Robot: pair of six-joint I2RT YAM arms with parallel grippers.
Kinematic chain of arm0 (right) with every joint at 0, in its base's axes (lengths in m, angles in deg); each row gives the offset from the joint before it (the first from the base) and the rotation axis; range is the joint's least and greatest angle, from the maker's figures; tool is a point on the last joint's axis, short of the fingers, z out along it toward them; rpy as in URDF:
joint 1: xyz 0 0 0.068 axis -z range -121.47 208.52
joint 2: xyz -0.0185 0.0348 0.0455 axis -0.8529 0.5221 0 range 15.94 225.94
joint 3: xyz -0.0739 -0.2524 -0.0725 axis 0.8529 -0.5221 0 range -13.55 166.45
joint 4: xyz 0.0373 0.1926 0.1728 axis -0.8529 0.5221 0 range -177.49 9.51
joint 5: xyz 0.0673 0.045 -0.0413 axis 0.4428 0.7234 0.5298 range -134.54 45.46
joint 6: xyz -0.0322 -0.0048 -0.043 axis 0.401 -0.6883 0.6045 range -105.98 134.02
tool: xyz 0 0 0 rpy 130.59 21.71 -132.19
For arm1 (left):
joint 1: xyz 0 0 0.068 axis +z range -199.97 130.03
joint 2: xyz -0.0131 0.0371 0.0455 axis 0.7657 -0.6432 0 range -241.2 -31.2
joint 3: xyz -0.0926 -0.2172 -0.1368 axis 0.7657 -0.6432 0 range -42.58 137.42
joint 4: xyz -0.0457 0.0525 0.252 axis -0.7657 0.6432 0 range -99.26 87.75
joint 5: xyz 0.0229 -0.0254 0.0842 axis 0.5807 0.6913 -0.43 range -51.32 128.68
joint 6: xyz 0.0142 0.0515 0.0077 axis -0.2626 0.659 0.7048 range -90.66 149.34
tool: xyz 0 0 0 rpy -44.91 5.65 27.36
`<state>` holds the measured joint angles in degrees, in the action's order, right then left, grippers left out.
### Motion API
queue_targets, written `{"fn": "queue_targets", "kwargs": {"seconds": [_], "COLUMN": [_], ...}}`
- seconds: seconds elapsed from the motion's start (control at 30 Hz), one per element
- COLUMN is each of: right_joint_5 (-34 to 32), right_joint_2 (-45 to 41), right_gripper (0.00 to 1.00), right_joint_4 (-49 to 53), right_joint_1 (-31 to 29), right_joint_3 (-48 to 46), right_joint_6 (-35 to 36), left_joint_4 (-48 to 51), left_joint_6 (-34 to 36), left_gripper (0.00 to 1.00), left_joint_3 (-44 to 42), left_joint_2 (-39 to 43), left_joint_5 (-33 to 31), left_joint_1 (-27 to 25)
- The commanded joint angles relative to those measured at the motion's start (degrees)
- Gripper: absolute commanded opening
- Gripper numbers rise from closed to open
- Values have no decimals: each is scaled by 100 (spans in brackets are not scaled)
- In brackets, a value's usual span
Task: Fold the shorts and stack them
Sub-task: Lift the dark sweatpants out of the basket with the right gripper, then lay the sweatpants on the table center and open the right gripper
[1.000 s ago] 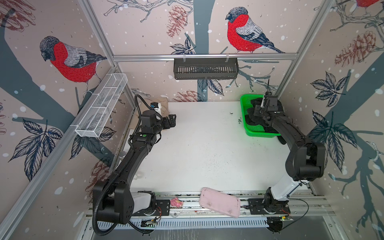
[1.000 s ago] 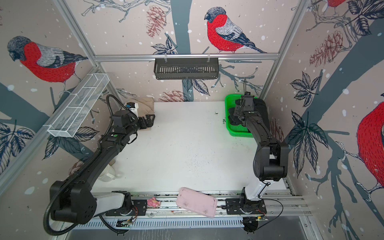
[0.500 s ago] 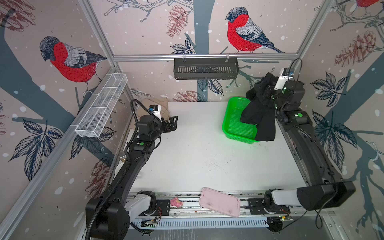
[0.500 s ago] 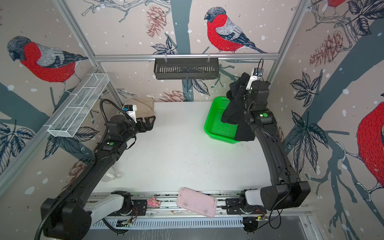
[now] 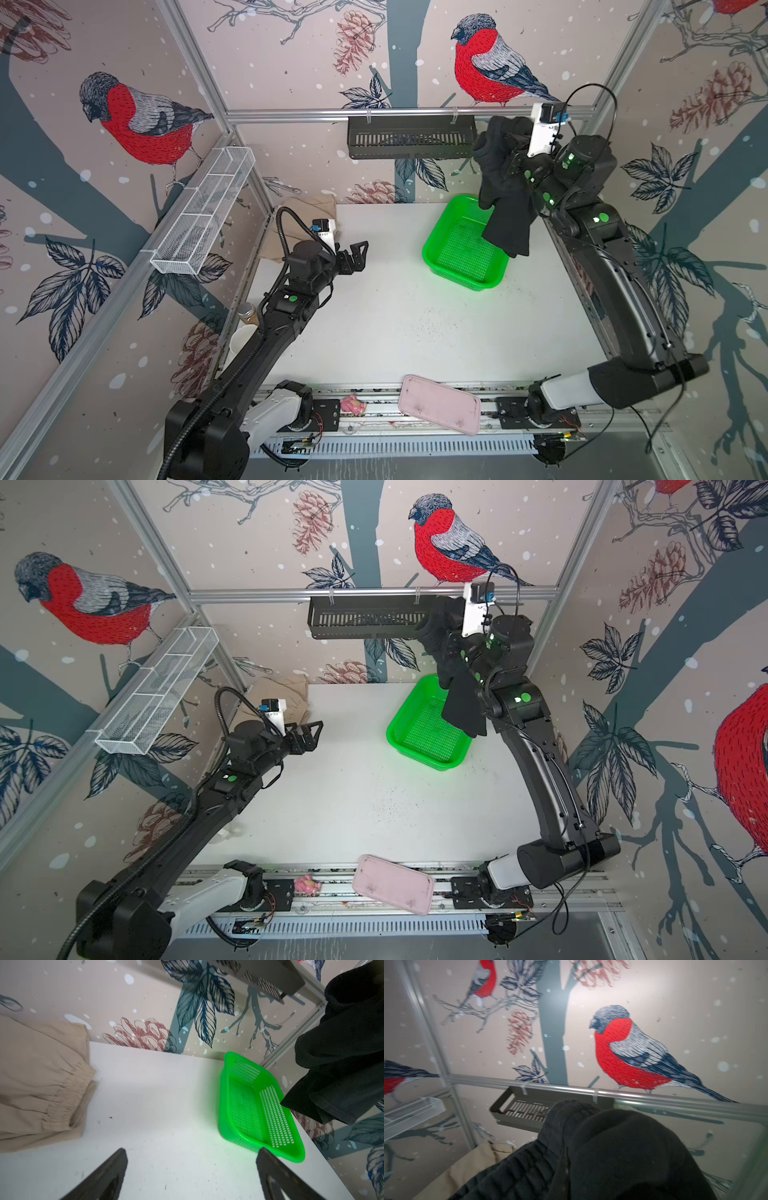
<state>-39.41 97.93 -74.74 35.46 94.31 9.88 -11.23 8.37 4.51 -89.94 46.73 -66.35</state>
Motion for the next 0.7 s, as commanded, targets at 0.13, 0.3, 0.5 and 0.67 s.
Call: {"fn": "queue_targets", "kwargs": {"seconds": [0.13, 0.3, 0.5, 0.67], "right_joint_5": [1400, 822, -109, -49], "right_joint_2": [55, 701, 1387, 2286], "right_gripper": [1, 1, 1, 0], "right_joint_4": [-915, -968, -1943, -2003], "right_joint_1": [-1404, -2155, -2170, -2181], "right_joint_3": [-50, -177, -1271, -1530], "right_joint_6": [356, 540, 46, -184], "left_joint_4": [1458, 2013, 2086, 1985], "left_joint_6": [245, 359, 369, 248], "left_gripper": [97, 97, 97, 97], "left_joint_3": [892, 1143, 920, 571], "left_joint_2": [498, 906, 1163, 976], "left_joint_5": [-1323, -1781, -1630, -1413], "left_joint_1": [47, 163, 276, 281]}}
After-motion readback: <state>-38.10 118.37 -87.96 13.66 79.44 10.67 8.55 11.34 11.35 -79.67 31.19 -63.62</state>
